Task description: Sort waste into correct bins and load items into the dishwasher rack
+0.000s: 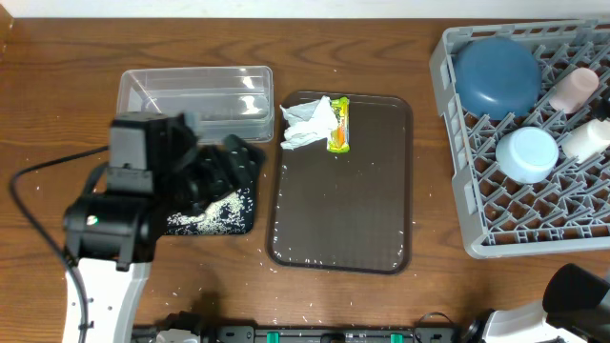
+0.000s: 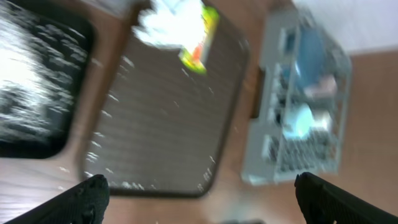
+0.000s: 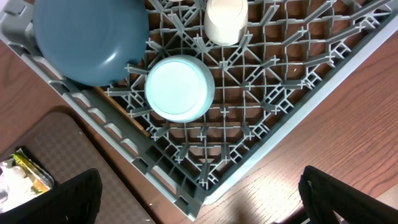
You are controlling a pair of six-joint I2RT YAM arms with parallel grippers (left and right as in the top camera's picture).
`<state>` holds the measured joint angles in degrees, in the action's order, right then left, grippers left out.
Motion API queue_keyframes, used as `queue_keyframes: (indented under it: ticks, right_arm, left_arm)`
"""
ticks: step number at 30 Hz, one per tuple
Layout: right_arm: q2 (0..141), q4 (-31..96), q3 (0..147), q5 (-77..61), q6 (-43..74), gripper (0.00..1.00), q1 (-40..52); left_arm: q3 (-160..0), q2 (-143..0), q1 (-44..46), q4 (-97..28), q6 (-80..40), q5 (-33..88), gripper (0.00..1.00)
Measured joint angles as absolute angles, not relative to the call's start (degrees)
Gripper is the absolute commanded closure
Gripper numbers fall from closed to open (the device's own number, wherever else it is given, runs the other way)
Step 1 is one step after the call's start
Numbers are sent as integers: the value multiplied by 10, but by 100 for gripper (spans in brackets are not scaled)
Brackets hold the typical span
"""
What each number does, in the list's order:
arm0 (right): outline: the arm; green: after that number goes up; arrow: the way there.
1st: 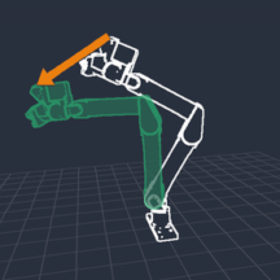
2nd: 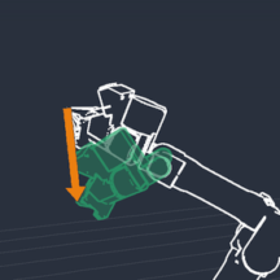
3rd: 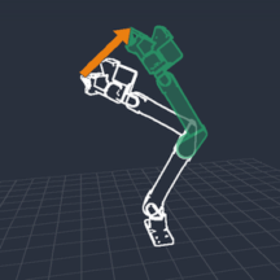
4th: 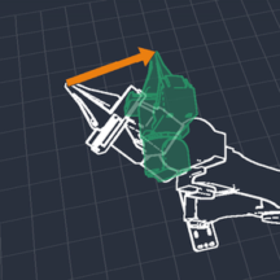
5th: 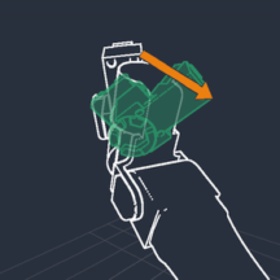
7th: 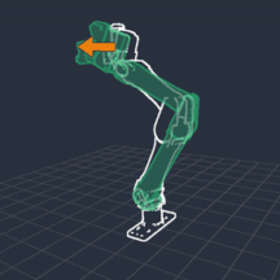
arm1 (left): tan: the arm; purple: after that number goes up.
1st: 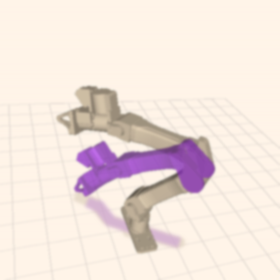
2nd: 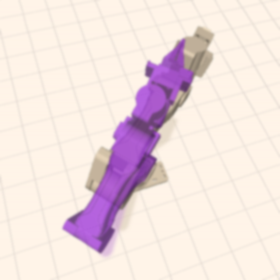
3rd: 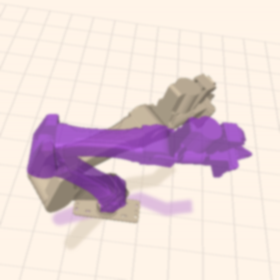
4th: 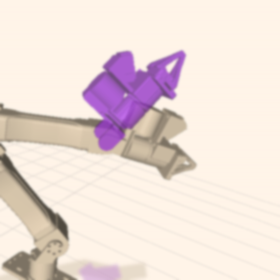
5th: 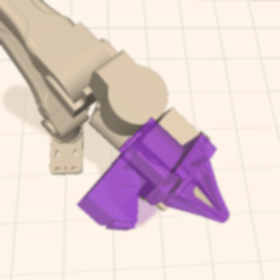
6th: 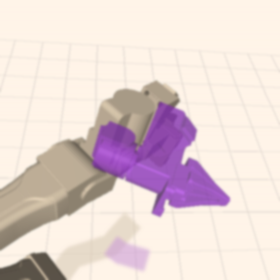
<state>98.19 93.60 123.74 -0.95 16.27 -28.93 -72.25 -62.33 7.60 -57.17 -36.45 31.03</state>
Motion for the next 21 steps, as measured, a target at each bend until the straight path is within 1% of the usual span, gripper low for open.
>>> queue_keyframes:
  ticks: [5, 7, 10, 12, 13, 16, 18, 21]
  right_arm:
    - [982, 936, 1237, -6, 163, 1, -289]
    - [982, 936, 1237, -6, 163, 1, -289]
    - [982, 936, 1237, -5, 163, 1, -289]
    - [982, 936, 1237, -5, 163, 1, -289]
    - [982, 936, 1237, -5, 163, 1, -289]
    - [982, 936, 1237, -4, 163, 1, -289]
    - [982, 936, 1237, -4, 163, 1, -289]
    - [982, 936, 1237, -4, 163, 1, -289]
  left_arm:
    - [-724, -654, 136, -498, -361, 329, 2]
    - [-731, -680, 160, -493, -353, 331, 2]
    - [-781, -756, 192, -540, -321, 329, 2]
    - [-839, -823, 209, -601, -294, 316, 2]
    - [-881, -865, 221, -648, -277, 293, 2]
    - [-995, -978, 260, -719, -237, 202, 2]
    - [-1047, -1036, 285, -716, -220, 129, 2]
    - [-1072, -1093, 312, -661, -205, 38, 2]
